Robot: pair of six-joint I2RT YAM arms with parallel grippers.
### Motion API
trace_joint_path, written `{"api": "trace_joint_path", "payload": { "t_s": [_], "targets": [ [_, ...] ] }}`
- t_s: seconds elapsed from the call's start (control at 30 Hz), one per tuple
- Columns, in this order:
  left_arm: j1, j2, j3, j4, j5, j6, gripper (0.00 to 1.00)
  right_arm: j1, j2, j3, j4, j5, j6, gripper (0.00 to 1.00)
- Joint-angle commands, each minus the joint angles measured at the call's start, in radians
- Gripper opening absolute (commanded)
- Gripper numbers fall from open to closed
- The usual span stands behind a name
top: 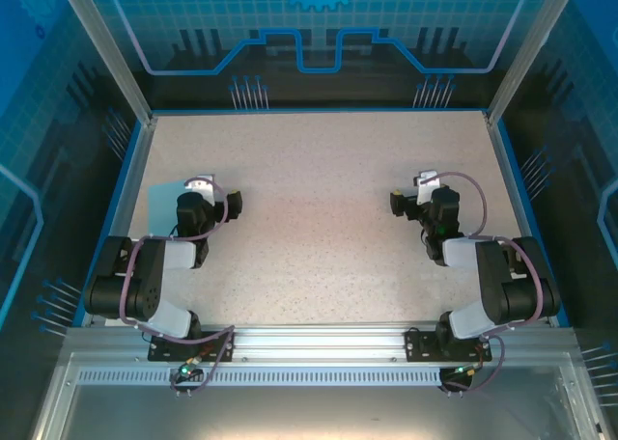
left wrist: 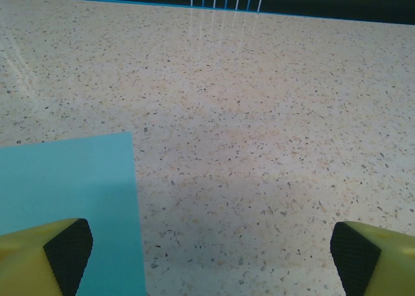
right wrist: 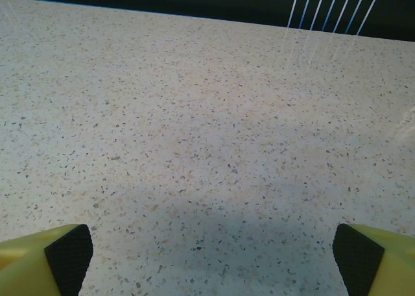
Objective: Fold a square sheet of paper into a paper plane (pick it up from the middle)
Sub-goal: Move the square sheet of paper to the center of the table.
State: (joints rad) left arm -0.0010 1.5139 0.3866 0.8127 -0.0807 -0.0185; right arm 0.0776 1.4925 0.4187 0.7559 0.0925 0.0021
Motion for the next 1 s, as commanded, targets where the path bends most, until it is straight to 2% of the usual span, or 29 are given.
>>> {"api": "trace_joint_path", "payload": {
  "t_s": [0.0,0.77,0.97],
  "targets": [
    [-0.007,0.01,0.022,0.005,0.018,0.02,0.98,-0.016,0.011,0.008,0.005,-0.015,-0.009,0.99],
    [-0.007,0.008,0.021,0.007,0.019,0.019,0.98,-0.017,0.009,0.008,0.006,-0.018,-0.008,0.99],
    [-0.006,-0.081,0.039,-0.096,-0.025,0.003,0.98,0.022,-0.092,0.079,-0.191,0.066,-0.025,0.99]
  ]
}}
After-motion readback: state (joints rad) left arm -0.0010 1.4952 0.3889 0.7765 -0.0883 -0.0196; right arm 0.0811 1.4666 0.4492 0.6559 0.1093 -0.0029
